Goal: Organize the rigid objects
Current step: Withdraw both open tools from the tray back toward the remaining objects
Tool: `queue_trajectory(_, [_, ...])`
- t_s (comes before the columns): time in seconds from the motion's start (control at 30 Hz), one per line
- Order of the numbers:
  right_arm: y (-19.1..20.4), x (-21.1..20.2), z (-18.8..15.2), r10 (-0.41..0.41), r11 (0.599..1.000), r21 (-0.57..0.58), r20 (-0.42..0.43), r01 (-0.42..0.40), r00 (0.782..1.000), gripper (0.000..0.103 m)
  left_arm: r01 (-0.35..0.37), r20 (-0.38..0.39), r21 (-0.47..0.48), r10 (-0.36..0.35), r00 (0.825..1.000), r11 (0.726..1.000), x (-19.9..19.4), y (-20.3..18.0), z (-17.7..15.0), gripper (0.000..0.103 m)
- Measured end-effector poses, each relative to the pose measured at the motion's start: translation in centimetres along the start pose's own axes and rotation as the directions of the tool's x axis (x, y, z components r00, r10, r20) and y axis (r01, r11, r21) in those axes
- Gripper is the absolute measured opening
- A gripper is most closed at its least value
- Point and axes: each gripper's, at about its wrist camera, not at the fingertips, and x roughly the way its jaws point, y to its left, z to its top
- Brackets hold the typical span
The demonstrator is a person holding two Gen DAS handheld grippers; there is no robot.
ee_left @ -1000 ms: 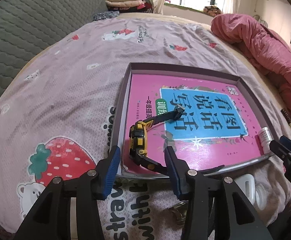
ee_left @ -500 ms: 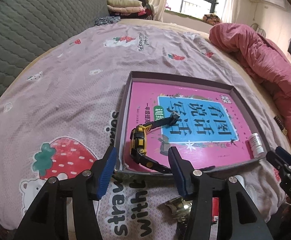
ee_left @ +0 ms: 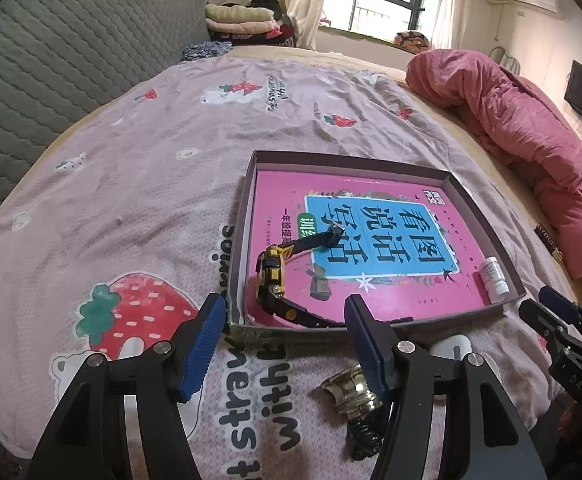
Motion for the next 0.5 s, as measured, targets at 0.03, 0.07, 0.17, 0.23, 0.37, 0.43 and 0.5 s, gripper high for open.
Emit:
queue_trajectory(0.03, [0.1,-0.2,-0.1,0.002,1.0,-0.002,0.003,-0.002,1.0,0.051,0.001,-0.001,-0.002,-0.001,1.0,1.0,-0.1,0.1,-0.1,0.064])
queue_trajectory(0.07, [0.1,-0.3,-0.1,0.004,1.0,-0.003,0.004,-0.004,1.0,0.051,0.005,-0.003,-0.002,-0.005,1.0,1.0,-0.3,0.2,-0.2,0.064])
queue_trajectory(0.17, [0.2,-0.6,-0.2,0.004,1.0,-0.009,0.006,-0.004,1.0,0.051,0.002,-0.002,0.011,-0.002,1.0,1.0,-0.8,0.1,-0.6,0.064])
queue_trajectory(0.23, [0.3,-0.8,-0.3,0.01,1.0,-0.013,0.003,-0.01,1.0,0.051,0.004,-0.003,0.016,-0.004,1.0,1.0,-1.1,0.0,-0.9,0.064])
queue_trajectory(0.37, [0.3,-1.2,-0.7,0.025,1.0,-0.009,-0.005,-0.025,1.0,0.051,0.017,-0.016,0.026,-0.017,1.0,1.0,-1.7,-0.4,-1.6,0.064])
queue_trajectory(0.43, [0.5,-1.4,-1.1,0.03,0.999,-0.013,-0.013,-0.031,0.999,0.051,0.02,-0.02,0.037,-0.02,1.0,0.999,-2.0,-0.8,-2.0,0.064])
queue_trajectory(0.5, [0.6,-1.4,-1.3,0.034,0.999,-0.02,-0.021,-0.035,0.999,0.051,0.025,-0.025,0.047,-0.024,0.999,0.999,-2.2,-1.1,-2.3,0.064])
